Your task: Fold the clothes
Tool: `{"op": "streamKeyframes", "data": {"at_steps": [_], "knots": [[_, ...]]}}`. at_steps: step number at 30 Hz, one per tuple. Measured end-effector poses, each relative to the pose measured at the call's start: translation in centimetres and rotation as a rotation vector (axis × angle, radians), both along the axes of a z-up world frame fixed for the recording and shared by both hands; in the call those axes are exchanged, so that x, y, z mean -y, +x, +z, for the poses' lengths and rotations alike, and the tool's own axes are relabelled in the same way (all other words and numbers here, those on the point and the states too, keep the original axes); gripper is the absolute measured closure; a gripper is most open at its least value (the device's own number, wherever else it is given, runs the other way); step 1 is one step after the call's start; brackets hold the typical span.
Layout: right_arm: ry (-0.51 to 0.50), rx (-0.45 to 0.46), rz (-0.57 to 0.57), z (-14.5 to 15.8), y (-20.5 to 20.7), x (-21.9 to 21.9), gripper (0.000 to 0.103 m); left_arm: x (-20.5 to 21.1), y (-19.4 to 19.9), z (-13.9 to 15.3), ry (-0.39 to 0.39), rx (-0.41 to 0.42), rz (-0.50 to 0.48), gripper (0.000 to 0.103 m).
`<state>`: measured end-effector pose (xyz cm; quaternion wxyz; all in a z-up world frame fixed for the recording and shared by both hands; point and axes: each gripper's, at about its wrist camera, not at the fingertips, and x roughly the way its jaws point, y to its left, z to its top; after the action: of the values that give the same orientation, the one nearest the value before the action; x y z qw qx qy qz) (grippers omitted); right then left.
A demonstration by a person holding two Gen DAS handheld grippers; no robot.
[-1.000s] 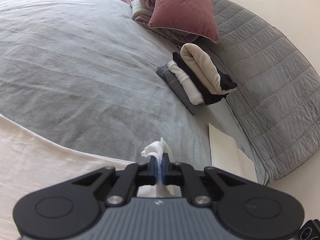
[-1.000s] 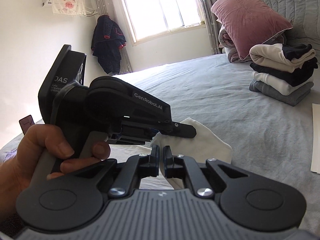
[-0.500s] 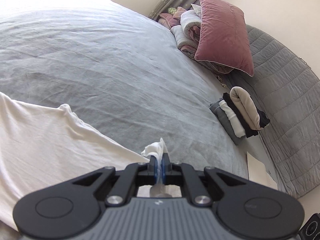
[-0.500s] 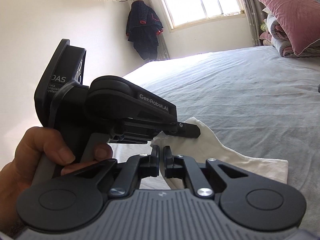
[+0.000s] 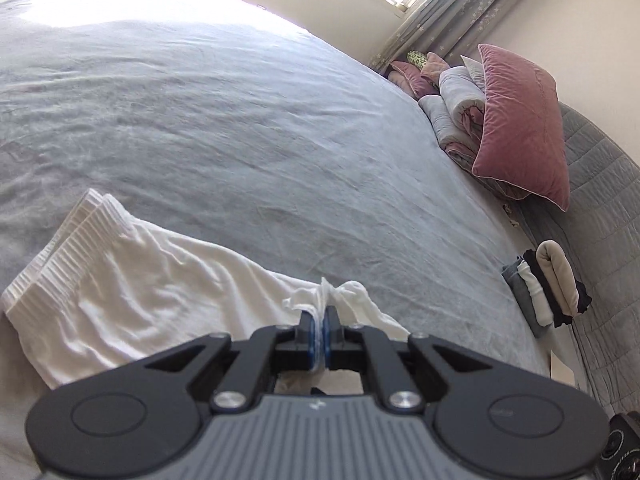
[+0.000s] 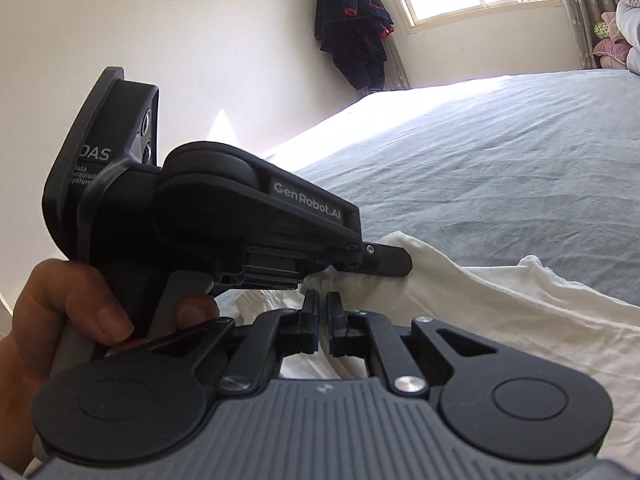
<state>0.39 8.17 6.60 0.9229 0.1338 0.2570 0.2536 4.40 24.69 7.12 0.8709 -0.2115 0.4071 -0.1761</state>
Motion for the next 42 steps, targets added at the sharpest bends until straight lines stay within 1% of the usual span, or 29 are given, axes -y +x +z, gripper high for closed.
{"op": "streamKeyframes", "data": {"at_steps": [6, 9, 13, 16, 17, 18, 20, 23, 25, 26, 28, 29, 31, 33, 35, 37, 39, 42], "knots": [[0.028, -0.037, 0.047, -1.0, 3.2, -5.0, 0.098, -5.5, 2.0, -0.8, 0.036, -0.024, 0.044, 0.099], [0.043, -0.056, 0.063, -1.5, 4.6, -6.8, 0.098, -7.3, 2.7, -1.3, 0.066, -0.026, 0.059, 0.099], [0.032, -0.079, 0.082, -2.5, 5.3, -9.4, 0.098, -8.9, 3.4, -2.3, 0.111, -0.027, 0.067, 0.099], [0.02, -0.111, 0.085, -3.3, 5.9, -10.3, 0.098, -9.3, 3.6, -2.8, 0.152, -0.009, 0.074, 0.098], [0.024, -0.124, 0.088, -3.5, 6.1, -10.3, 0.095, -9.5, 3.7, -2.9, 0.165, -0.002, 0.078, 0.098], [0.036, -0.136, 0.091, -3.6, 6.1, -10.3, 0.09, -9.6, 3.6, -2.9, 0.168, 0.004, 0.083, 0.098], [0.064, -0.148, 0.105, -3.5, 5.8, -9.9, 0.086, -10.1, 3.5, -2.7, 0.173, 0.012, 0.1, 0.097], [0.084, -0.161, 0.142, -3.1, 5.4, -9.6, 0.086, -10.7, 2.8, -1.9, 0.182, 0.04, 0.132, 0.097], [0.09, -0.162, 0.165, -2.6, 4.9, -8.8, 0.085, -10.8, 2.1, -1.1, 0.169, 0.071, 0.13, 0.097], [0.088, -0.157, 0.171, -2.2, 4.4, -8.3, 0.083, -10.7, 1.7, -0.7, 0.169, 0.091, 0.123, 0.097], [0.083, -0.144, 0.155, -2.1, 4.4, -6.9, 0.072, -10.2, 1.1, -0.4, 0.186, 0.126, 0.094, 0.097], [0.083, -0.139, 0.144, -2.3, 4.7, -6.2, 0.064, -9.9, 0.9, -0.2, 0.196, 0.143, 0.078, 0.097], [0.067, -0.135, 0.116, -2.1, 4.5, -4.6, 0.064, -9.2, 0.5, -0.2, 0.209, 0.166, 0.041, 0.097], [0.043, -0.133, 0.082, -2.0, 4.4, -2.9, 0.064, -8.2, 0.5, -0.8, 0.211, 0.163, -0.002, 0.097], [0.014, -0.125, 0.047, -1.8, 4.1, -1.0, 0.064, -7.4, 0.7, -1.6, 0.211, 0.159, -0.025, 0.097], [-0.022, -0.111, 0.013, -1.7, 3.5, 1.0, 0.064, -7.2, 1.2, -2.6, 0.224, 0.149, -0.01, 0.097], [-0.049, -0.114, -0.03, -1.9, 2.6, 3.3, 0.064, -7.4, 1.8, -3.5, 0.253, 0.123, 0.049, 0.097], [-0.091, -0.118, -0.096, -2.1, 1.3, 6.8, 0.064, -8.3, 1.7, -3.1, 0.249, 0.104, 0.14, 0.099]]}}
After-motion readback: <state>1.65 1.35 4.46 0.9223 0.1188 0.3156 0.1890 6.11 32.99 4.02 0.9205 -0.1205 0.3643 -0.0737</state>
